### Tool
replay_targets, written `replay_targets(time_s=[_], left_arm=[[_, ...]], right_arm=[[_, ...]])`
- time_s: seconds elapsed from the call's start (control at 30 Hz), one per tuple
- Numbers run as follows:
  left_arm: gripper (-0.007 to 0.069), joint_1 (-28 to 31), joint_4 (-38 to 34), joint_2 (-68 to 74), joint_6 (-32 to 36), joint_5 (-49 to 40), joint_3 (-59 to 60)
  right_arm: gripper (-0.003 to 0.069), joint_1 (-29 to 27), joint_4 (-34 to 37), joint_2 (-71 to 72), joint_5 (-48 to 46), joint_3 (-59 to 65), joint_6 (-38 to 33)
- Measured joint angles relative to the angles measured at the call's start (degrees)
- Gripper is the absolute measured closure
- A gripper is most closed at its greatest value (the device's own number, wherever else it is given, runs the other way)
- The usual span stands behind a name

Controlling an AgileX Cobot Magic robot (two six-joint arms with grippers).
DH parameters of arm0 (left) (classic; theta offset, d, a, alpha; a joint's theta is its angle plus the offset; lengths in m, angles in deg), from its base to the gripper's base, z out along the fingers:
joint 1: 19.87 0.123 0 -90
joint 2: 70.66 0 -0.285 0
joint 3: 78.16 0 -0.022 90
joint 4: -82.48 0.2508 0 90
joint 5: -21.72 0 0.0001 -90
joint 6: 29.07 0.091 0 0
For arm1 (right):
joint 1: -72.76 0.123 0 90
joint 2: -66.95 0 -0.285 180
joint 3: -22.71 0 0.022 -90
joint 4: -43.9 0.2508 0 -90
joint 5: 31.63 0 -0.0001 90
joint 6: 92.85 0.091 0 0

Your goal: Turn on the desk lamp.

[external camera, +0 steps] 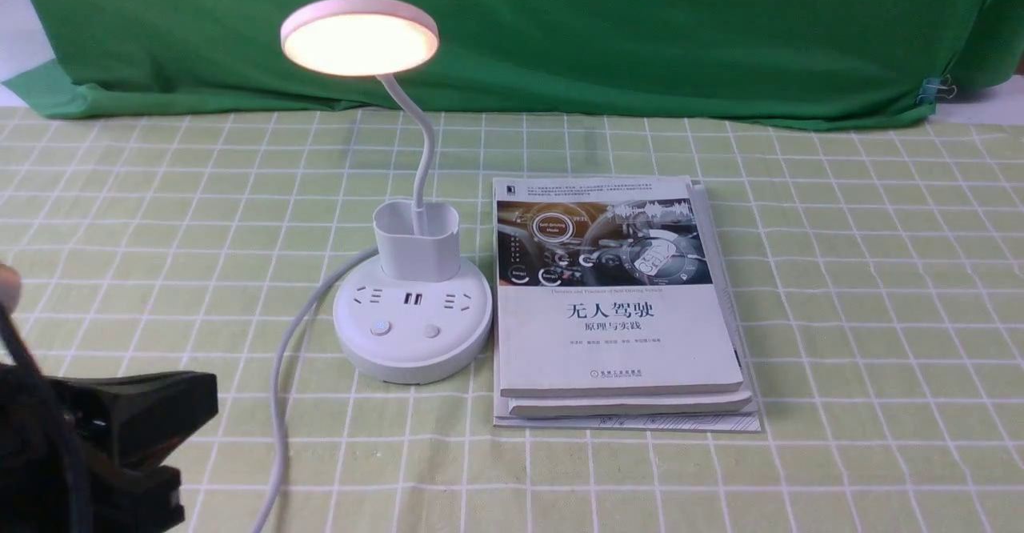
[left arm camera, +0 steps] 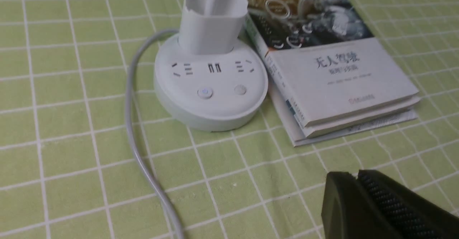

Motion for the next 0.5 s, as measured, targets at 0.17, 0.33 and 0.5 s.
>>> replay_targets(time_s=[0.17,0.33,0.5], left_arm=[[0.0606,0.0,0.2,-2.4,0.2,-0.8,0.0],[0.0606,0.0,2.6,-2.4,0.2,-0.1,0.0],[0.0606,0.0,2.7,-2.4,0.8,0.4,0.0]], right_arm=[[0.0414,0.0,0.0,0.0,0.0,0.0,0.0],[0.0414,0.0,0.0,0.0,0.0,0.0,0.0],[0.0414,0.0,0.0,0.0,0.0,0.0,0.0]])
